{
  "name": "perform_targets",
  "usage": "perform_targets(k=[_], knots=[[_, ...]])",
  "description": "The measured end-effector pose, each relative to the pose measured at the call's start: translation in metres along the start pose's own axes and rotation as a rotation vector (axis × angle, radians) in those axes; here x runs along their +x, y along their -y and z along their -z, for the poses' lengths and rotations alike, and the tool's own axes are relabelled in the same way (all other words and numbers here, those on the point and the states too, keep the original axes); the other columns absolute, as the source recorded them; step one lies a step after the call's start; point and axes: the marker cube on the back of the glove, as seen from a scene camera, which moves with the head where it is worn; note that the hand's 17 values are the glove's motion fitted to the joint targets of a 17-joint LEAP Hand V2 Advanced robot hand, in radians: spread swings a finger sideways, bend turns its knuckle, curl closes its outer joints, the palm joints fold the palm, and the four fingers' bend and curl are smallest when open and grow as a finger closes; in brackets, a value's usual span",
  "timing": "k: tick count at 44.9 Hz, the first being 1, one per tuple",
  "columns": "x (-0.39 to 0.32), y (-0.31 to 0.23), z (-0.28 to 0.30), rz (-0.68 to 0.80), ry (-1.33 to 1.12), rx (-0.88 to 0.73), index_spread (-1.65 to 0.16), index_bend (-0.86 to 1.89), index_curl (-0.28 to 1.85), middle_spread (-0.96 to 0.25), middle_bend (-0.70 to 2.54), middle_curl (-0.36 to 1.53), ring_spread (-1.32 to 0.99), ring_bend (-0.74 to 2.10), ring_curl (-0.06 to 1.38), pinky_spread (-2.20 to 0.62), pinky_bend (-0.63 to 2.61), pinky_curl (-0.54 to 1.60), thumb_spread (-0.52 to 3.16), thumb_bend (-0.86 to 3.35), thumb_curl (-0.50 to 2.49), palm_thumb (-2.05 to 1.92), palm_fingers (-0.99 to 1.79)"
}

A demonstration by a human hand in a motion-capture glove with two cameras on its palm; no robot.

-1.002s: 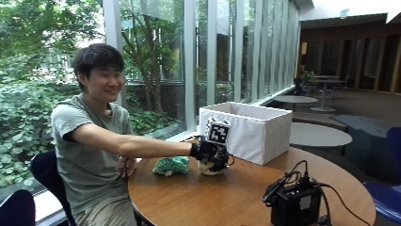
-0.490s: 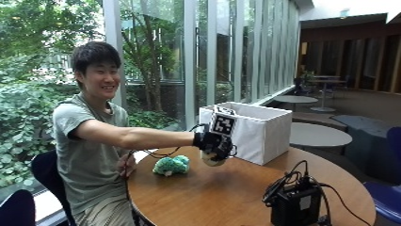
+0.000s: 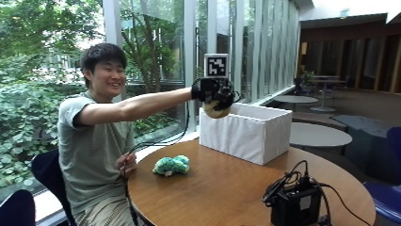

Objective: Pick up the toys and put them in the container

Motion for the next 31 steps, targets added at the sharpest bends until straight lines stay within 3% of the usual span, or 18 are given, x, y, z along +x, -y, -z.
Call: perform_targets(k=[6, 10, 16, 27, 29, 31], knots=[[-0.028, 0.003, 0.036, 0.058, -0.014, 0.07, -0.41, 0.58, 0.65, -0.42, 0.87, 0.8, -0.45, 1.18, 0.8, -0.36, 1.19, 0.52, 0.28, 0.15, 1.08, 0.69, 0.84], [-0.057, 0.013, 0.051, 0.007, 0.003, 0.095, -0.41, 0.58, 0.69, -0.43, 0.87, 0.83, -0.46, 1.19, 0.81, -0.36, 1.2, 0.52, 0.26, 0.14, 1.1, 0.68, 0.81], [-0.109, 0.021, 0.067, 0.17, -0.013, 0.103, -0.42, 0.57, 0.74, -0.43, 0.87, 0.86, -0.46, 1.21, 0.82, -0.36, 1.23, 0.53, 0.24, 0.13, 1.12, 0.69, 0.8], [-0.208, 0.045, 0.066, 0.233, -0.04, 0.101, -0.43, 0.55, 0.84, -0.43, 0.87, 0.91, -0.45, 1.23, 0.82, -0.36, 1.25, 0.53, 0.21, 0.11, 1.16, 0.69, 0.77], [-0.23, 0.05, 0.063, 0.203, -0.051, 0.104, -0.43, 0.54, 0.85, -0.42, 0.87, 0.92, -0.45, 1.24, 0.83, -0.35, 1.26, 0.53, 0.21, 0.1, 1.17, 0.68, 0.77], [-0.258, 0.062, 0.059, 0.065, -0.021, 0.111, -0.44, 0.54, 0.87, -0.43, 0.87, 0.93, -0.45, 1.24, 0.83, -0.35, 1.26, 0.53, 0.2, 0.1, 1.18, 0.69, 0.77]])
